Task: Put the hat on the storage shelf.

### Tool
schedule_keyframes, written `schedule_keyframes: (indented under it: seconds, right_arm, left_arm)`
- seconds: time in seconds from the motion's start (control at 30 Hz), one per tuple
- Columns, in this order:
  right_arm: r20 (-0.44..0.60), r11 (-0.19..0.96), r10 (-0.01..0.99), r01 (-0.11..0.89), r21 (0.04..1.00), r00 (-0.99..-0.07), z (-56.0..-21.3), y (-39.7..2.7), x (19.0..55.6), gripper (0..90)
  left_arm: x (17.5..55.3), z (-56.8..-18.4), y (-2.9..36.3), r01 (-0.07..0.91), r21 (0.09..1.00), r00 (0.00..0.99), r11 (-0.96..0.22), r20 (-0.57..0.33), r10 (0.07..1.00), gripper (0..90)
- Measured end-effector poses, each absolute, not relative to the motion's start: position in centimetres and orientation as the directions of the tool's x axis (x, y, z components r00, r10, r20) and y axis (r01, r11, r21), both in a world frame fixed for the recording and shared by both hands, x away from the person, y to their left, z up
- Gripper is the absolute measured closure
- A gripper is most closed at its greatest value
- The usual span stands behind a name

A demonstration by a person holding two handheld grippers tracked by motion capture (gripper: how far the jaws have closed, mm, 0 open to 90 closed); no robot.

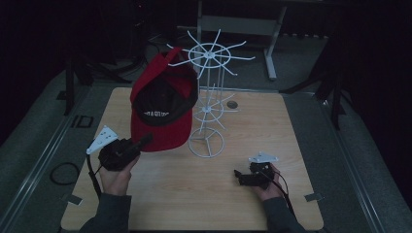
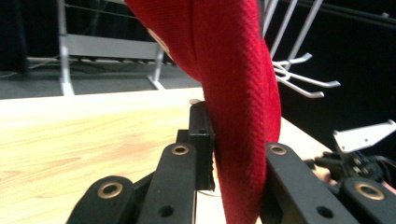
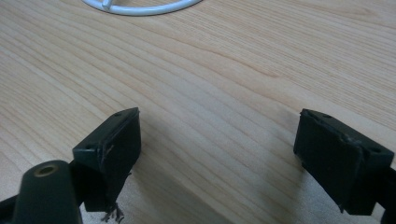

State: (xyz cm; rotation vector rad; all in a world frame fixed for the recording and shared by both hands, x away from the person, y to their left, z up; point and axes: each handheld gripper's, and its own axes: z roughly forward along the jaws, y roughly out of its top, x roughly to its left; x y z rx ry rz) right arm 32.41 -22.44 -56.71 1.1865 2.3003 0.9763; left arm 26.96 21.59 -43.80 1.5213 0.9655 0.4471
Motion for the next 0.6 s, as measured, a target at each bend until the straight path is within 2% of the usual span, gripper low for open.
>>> schedule_keyframes:
  seconds: [0.1,0.23,0.6]
  right_arm:
    - [-0.015,0.406,0.818,0.557,0.725,-0.576,-56.7,-22.4,32.4,14.7]
    - [-0.012,0.404,0.818,0.560,0.723,-0.575,-56.7,-22.4,32.4,14.7]
    - [-0.016,0.407,0.817,0.558,0.723,-0.576,-56.7,-22.5,32.4,14.7]
  left_arm:
    - [26.9,-43.8,21.4,0.312,0.950,0.597,0.029,-0.220,0.771,78.9]
    - [27.2,-43.8,21.4,0.332,0.943,0.610,-0.002,-0.213,0.763,60.5]
    - [27.3,-44.4,22.6,0.380,0.924,0.560,0.041,-0.265,0.785,42.9]
